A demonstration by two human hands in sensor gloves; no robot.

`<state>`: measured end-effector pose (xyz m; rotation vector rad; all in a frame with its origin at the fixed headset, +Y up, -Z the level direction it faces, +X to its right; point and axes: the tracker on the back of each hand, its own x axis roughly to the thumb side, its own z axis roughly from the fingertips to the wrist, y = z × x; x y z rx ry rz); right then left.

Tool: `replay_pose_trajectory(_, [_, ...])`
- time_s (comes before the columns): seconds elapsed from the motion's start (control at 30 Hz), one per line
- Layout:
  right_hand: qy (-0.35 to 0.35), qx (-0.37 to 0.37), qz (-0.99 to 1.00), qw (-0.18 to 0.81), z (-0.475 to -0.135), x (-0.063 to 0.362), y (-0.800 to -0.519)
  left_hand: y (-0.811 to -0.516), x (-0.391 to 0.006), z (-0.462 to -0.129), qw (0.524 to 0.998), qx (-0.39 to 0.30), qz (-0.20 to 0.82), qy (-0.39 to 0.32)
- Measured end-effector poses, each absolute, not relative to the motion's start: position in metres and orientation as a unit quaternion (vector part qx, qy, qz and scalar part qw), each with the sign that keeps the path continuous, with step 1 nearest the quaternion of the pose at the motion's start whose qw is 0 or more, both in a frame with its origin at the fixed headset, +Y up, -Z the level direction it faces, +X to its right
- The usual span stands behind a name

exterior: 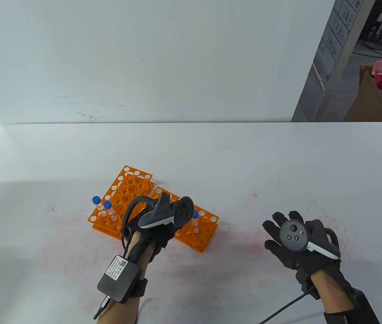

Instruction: Transfer 4 test tubes between racks (Left hand only)

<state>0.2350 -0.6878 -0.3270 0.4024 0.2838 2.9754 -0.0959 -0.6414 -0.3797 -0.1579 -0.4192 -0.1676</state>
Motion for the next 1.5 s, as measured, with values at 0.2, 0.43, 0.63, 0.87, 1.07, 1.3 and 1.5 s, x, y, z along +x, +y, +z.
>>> replay_pose_trajectory(0.2, [0.090, 0.139, 0.984, 0.060, -0.326, 0.233, -0.687, -0.647, -0.093, -0.381, 0.971, -0.082, -0.083, -0.207])
replay_pose_trajectory(0.43, [0.087, 0.142, 0.984, 0.061, -0.325, 0.232, -0.686, -0.646, -0.093, -0.380, 0.972, -0.088, -0.083, -0.201])
replay_pose_trajectory(0.63, [0.090, 0.141, 0.984, 0.061, -0.325, 0.233, -0.687, -0.646, -0.093, -0.380, 0.972, -0.081, -0.088, -0.204])
replay_pose_trajectory(0.87, [0.093, 0.141, 0.984, 0.059, -0.325, 0.232, -0.688, -0.646, -0.092, -0.379, 0.972, -0.077, -0.091, -0.205])
replay_pose_trajectory(1.07, [0.101, 0.137, 0.984, 0.052, -0.326, 0.232, -0.691, -0.646, -0.092, -0.379, 0.972, -0.079, -0.098, -0.198])
replay_pose_trajectory(1.3, [0.099, 0.135, 0.984, 0.054, -0.326, 0.233, -0.690, -0.628, -0.111, -0.378, 0.979, -0.058, -0.073, -0.179])
replay_pose_trajectory(1.5, [0.099, 0.137, 0.984, 0.056, -0.326, 0.232, -0.690, -0.608, -0.143, -0.373, 0.988, -0.020, -0.050, -0.146])
